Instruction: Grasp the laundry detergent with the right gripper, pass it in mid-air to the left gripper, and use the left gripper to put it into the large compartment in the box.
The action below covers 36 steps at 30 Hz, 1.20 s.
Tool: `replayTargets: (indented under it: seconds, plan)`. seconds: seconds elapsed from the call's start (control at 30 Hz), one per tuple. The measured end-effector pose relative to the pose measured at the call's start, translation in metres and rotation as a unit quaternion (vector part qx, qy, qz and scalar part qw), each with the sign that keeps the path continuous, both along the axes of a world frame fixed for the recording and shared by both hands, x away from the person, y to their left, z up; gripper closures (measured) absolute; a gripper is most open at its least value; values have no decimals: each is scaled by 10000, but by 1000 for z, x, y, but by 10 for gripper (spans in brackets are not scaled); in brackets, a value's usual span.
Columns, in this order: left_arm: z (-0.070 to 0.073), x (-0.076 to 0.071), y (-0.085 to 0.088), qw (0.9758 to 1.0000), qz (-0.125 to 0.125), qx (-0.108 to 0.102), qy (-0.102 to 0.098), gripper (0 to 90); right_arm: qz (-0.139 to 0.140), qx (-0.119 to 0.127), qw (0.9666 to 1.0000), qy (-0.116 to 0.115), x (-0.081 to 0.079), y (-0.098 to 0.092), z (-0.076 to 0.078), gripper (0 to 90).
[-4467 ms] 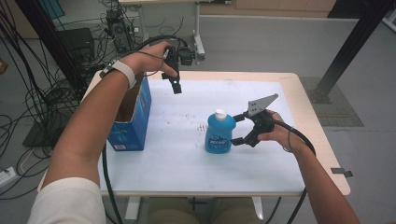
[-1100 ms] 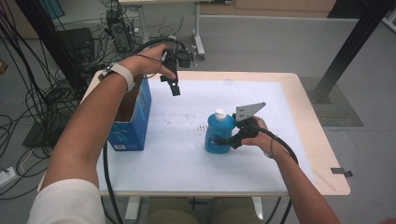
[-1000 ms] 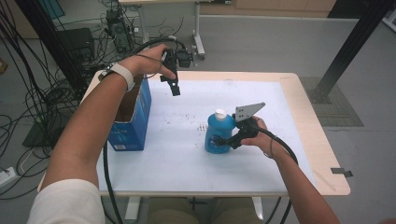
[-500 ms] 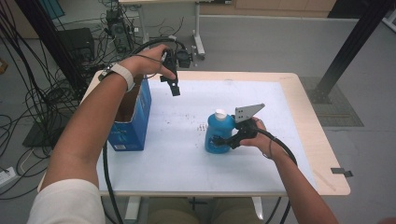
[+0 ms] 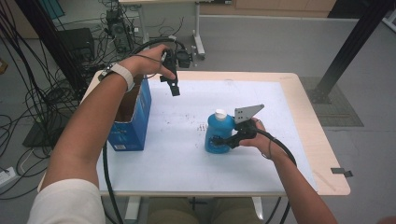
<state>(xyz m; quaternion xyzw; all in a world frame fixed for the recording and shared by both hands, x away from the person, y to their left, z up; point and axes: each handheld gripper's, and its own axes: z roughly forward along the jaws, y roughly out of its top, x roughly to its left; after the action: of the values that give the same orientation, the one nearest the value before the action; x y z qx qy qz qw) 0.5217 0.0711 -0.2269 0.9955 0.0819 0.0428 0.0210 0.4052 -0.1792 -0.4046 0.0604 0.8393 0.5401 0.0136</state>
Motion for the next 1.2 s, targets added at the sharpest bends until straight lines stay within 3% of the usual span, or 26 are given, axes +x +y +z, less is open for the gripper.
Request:
replayTargets:
  seconds: [0.37, 1.2]
  plan:
    - [-1, 0, 1, 10000, 16, -8, 5, 104, -22, 42, 10000, -19, 1, -1, -1, 406]
    - [-1, 0, 0, 10000, 4, 0, 13, 105, -47, 53, 10000, -67, 1, -1, -1, 415]
